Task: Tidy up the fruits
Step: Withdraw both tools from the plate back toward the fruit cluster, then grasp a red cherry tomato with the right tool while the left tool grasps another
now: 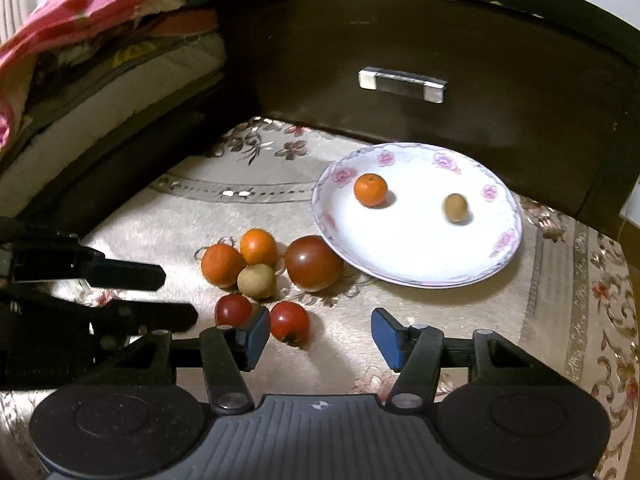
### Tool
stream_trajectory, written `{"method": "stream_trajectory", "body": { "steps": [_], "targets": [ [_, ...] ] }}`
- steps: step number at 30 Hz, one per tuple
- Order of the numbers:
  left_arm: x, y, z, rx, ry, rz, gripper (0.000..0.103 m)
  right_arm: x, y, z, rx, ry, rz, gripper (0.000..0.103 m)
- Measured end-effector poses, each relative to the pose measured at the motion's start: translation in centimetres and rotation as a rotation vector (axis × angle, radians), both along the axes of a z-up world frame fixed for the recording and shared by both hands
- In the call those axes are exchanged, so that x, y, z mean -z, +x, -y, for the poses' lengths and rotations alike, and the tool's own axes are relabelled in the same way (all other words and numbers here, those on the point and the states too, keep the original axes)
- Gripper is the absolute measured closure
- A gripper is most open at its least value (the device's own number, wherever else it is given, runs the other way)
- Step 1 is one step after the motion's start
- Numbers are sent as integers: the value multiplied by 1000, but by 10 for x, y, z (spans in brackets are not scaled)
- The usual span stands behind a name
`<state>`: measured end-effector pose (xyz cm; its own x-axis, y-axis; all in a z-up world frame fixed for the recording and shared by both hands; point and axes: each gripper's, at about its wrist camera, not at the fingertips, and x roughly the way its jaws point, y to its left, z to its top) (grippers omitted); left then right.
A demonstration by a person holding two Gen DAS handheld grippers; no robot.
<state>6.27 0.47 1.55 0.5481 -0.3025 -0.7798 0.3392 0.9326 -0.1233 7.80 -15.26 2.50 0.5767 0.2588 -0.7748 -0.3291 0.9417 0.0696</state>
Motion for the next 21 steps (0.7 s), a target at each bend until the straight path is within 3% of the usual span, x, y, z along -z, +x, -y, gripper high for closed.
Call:
{"method": "stream_trajectory", "body": {
  "steps": [15,19,21],
  "targets": [
    [19,10,1,16,16,-45,61,25,17,-12,-56,-29,-53,51],
    [19,13,1,12,7,-45,61,28,20,-15,-70,-34,-59,58],
    [19,15,3,11,5,-45,61,27,21,-15,-77,-28,-65,69]
  ]
}}
